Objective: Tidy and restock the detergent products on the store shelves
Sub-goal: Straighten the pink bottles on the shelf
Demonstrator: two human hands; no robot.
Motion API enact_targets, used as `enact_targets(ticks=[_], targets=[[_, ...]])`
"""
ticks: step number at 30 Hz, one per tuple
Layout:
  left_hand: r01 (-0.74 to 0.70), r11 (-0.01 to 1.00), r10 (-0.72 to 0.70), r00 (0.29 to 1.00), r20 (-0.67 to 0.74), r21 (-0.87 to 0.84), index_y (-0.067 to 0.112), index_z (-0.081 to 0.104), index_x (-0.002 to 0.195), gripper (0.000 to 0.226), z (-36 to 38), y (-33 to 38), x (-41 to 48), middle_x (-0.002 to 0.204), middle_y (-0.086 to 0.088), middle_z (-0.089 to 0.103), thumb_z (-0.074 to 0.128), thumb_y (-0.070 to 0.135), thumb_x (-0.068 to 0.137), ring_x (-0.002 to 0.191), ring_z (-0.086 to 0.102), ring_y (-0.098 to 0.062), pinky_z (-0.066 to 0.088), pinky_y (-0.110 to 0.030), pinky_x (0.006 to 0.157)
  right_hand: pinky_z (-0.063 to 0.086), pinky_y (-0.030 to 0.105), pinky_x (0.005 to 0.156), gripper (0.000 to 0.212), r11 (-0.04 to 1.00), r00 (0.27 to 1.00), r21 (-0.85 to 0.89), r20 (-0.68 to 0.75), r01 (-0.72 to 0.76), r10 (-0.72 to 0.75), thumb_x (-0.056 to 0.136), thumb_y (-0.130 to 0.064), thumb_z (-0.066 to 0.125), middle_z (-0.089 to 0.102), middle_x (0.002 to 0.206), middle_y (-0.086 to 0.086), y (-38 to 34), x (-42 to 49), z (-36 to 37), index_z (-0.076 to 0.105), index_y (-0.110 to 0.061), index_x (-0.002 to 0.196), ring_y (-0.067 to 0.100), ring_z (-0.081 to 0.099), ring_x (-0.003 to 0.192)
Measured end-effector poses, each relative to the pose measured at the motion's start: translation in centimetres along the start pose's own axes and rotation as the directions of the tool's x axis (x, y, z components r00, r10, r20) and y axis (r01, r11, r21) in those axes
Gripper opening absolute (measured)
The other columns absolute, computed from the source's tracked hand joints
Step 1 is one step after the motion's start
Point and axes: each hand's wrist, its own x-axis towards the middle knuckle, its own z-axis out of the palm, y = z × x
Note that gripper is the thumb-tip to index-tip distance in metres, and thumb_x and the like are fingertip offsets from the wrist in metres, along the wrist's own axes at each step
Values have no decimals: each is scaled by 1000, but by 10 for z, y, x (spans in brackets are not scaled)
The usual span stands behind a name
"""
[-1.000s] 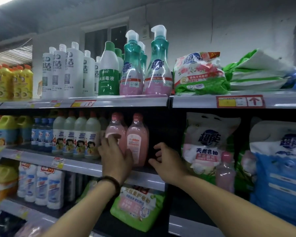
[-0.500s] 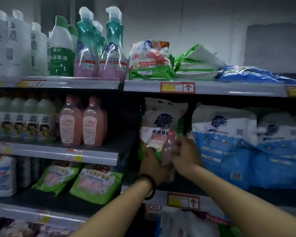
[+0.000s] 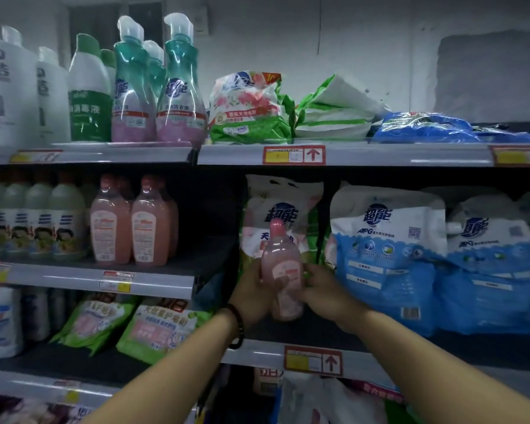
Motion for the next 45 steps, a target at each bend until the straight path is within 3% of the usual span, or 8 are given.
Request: enact_targets(ticks=[4,7,12,17,22,27,41,45], targets=[[-14,996,7,997,74,87,22,55,135,41,-45,38,-7,121,6,71,71,21,96,109,70,-10,62,-25,84,65,38,85,37,980,988,193,141,39,-67,93,-19,79,77,118,-7,-24,1,6,64,-35,123,14,75,107],[-58,954,63,998,-7,296,28,58,127,41,-81,53,-9,115,5,73,75,42,91,106,72,-11,62,-34,88,65,37,90,32,970,988,197,22,143,-150,94,-21,78,75,118,-4,-46,8,32,64,-32,120,13,75,106],[82,621,99,978,-182,779,23,60,83,26,-149,60,-22,78,3,66,68,46,93,74,63,-17,49,-31,64,62,46,96,36,970,984,199,-136,140,-114,91,-34,80,77,117,-7,-68,37,82,66,-26,123,16,74,107],[125,383,-135,988,-78,915,29,51,81,33,-174,36,-18,89,5,65,76,52,82,80,62,-16,45,-29,66,63,44,94,33,960,975,234,-191,155,-111,92,-28,79,76,116,-3,-90,63,112,66,-21,122,18,73,106],[107,348,-138,988,-63,931,25,53,86,35,-172,25,-11,102,-2,65,77,50,83,95,62,-22,53,-34,80,63,46,94,40,969,976,197,-182,152,-116,90,-33,81,75,117,-2,-100,89,141,64,-21,124,20,73,106],[102,302,-228,973,-32,948,18,66,116,38,-172,24,-2,117,-5,67,72,46,91,107,66,-25,57,-37,94,64,44,91,44,980,981,129,-143,150,-131,91,-32,81,74,120,-1,-107,100,169,61,-21,130,20,73,105],[79,352,-252,968,14,933,33,54,144,51,-173,24,-3,136,0,62,67,38,95,121,61,-20,51,-32,101,57,30,90,54,985,980,-65,-102,162,-168,95,-47,72,68,125,-5,-111,61,150,52,-23,139,15,68,109],[168,359,-250,965,-79,918,37,59,133,46,-168,19,-7,119,5,65,69,44,89,104,66,-16,59,-37,92,51,28,94,51,968,985,-222,-98,119,-144,97,-44,70,64,135,3,-91,32,103,53,-22,140,20,63,119]])
